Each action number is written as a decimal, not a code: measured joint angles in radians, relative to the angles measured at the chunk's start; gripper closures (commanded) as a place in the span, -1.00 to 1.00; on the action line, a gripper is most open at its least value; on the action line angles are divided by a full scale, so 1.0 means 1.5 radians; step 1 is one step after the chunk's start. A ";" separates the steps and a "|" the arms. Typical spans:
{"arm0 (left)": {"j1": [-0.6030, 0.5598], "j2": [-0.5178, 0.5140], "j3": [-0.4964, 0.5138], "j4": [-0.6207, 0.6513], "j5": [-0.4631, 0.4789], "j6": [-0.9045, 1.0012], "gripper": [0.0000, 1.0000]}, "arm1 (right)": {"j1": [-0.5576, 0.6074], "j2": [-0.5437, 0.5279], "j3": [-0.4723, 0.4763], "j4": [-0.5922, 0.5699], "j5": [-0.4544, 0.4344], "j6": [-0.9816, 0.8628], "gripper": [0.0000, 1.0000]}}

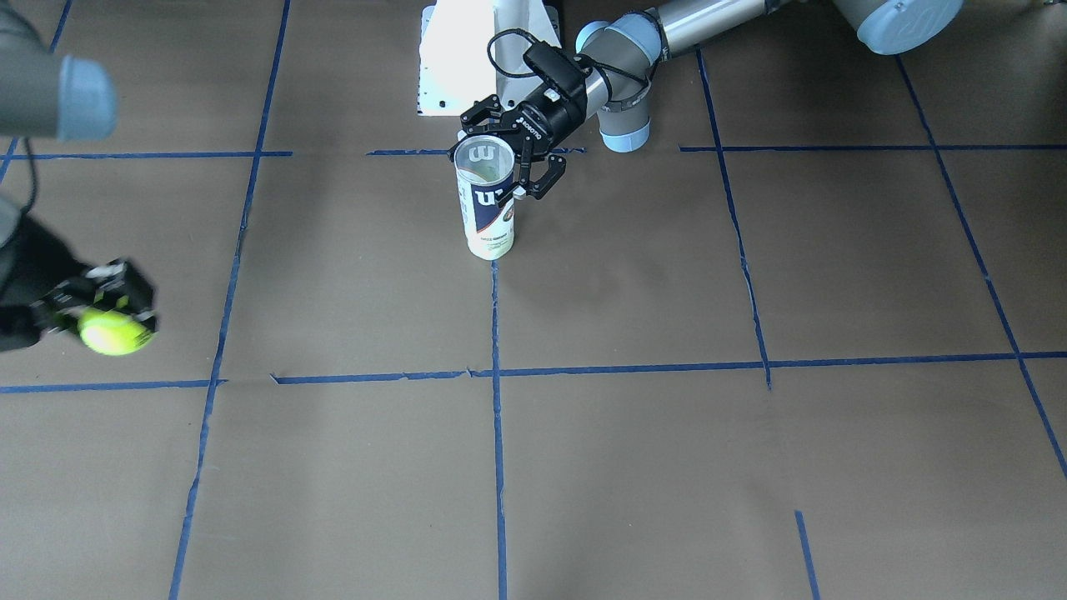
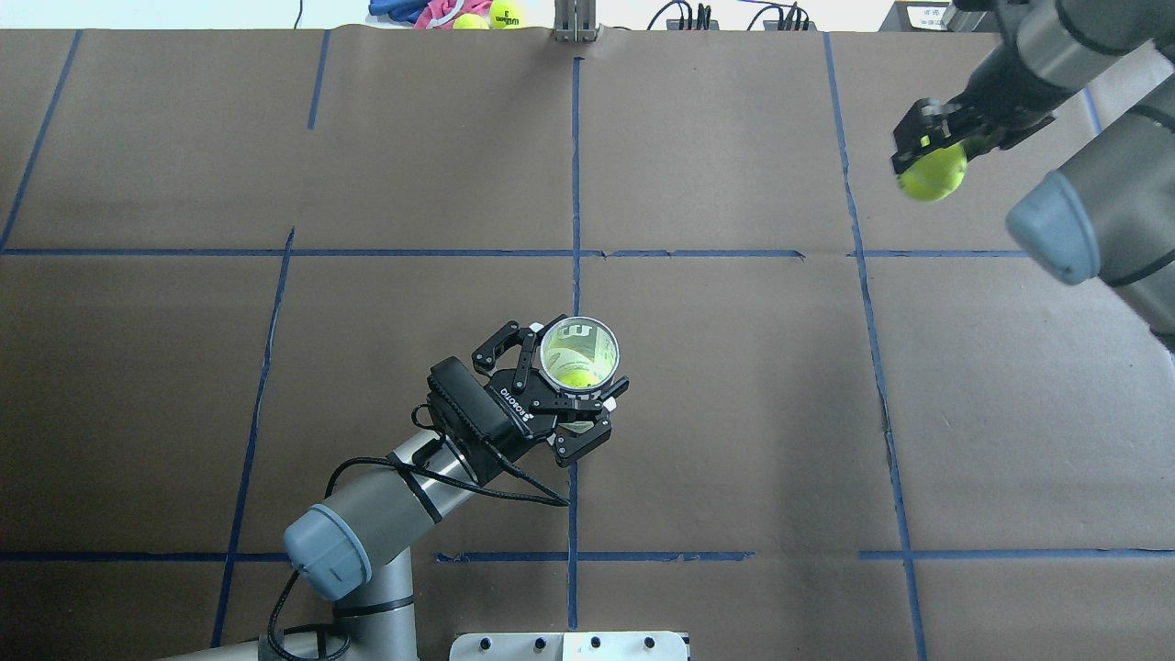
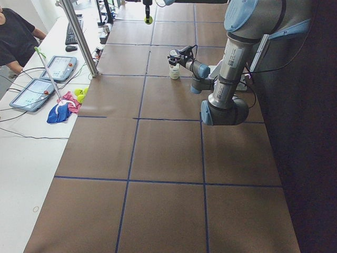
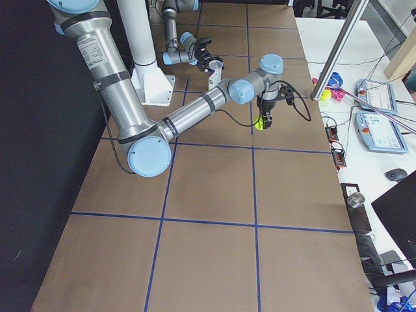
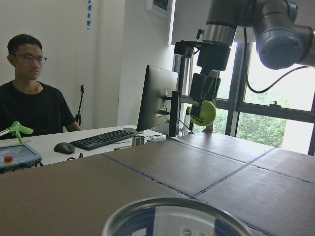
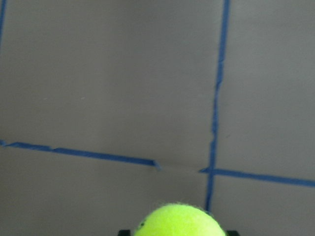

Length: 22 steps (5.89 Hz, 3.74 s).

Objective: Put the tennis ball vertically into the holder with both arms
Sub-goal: 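Carry the second ball with the right gripper over the can, then open the right gripper to drop the second ball into the can, then lower the can and open the left gripper while the right gripper withdraws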

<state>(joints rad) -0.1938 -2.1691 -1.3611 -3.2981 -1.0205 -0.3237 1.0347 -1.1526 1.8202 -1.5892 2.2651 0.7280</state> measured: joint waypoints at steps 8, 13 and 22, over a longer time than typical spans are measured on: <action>0.001 0.000 0.001 0.001 -0.001 0.000 -0.98 | -0.300 0.210 0.091 -0.006 -0.138 0.495 0.80; 0.001 0.001 0.001 0.000 0.000 0.000 -0.98 | -0.300 0.208 0.088 -0.009 -0.140 0.495 -0.96; -0.006 0.015 -0.100 0.005 0.000 -0.003 -0.99 | -0.172 0.199 0.092 -0.006 -0.074 0.486 -0.97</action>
<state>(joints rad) -0.2025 -2.1461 -1.5117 -3.2908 -1.0201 -0.3277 0.7768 -0.8548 1.9587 -1.5982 2.1545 1.4564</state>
